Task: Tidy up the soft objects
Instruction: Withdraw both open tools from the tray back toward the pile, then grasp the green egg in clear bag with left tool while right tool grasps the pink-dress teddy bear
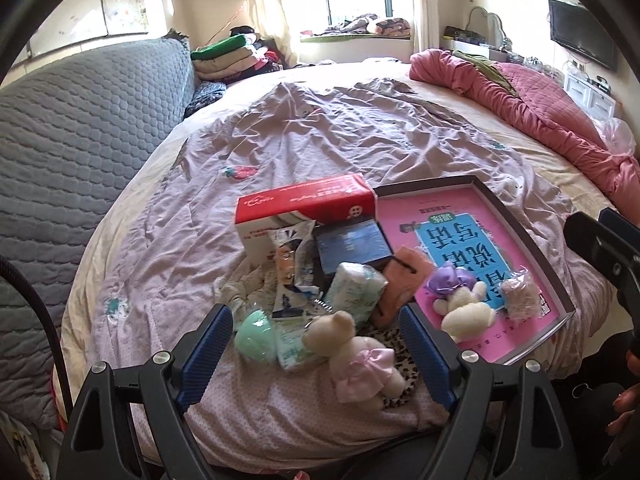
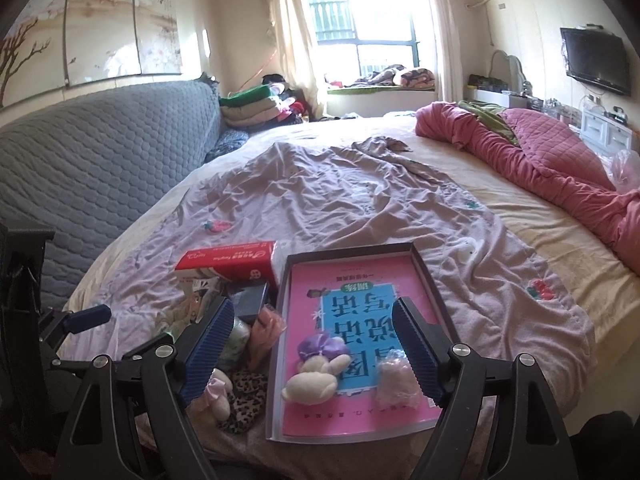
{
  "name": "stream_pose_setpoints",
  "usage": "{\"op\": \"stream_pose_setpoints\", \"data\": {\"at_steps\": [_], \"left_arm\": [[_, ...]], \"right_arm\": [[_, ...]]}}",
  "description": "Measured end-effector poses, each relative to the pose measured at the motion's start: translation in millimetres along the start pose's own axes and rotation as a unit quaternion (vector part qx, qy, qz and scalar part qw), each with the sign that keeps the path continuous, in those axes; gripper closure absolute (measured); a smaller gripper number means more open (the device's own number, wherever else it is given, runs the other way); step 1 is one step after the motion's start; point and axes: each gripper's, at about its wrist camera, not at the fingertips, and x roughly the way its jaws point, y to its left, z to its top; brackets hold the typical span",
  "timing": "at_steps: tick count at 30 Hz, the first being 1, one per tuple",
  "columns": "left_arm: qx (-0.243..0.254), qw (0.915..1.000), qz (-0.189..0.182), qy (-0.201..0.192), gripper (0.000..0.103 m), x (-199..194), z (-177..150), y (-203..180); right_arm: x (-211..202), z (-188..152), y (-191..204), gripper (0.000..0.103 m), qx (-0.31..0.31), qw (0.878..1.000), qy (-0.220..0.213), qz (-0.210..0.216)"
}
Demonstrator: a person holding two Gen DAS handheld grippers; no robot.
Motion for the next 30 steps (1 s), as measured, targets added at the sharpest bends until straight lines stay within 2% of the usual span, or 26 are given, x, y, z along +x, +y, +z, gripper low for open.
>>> {"op": "stream_pose_setpoints", "data": {"at_steps": [7, 19, 30], "left_arm": [[-0.017, 0.9999, 0.005, 0.001, 0.018, -0.6, -6.7, 24.2], [-0.067, 0.9974, 0.023, 0.011, 0.018, 7.2, -19.4, 89.7], [-0.110, 0.9933, 0.004, 0.033, 0.018, 27.8, -39.2, 121.8]], "right_arm": [[5.0, -0.9, 15.0, 0.020, -0.015, 1.000, 0.003, 0.006], [15.7, -6.9, 41.4, 0.020, -0.041, 0.999, 0.021, 0.019], [32.1, -21.3, 67.2, 0.020, -0.069, 0.996, 0.042, 0.039]]}}
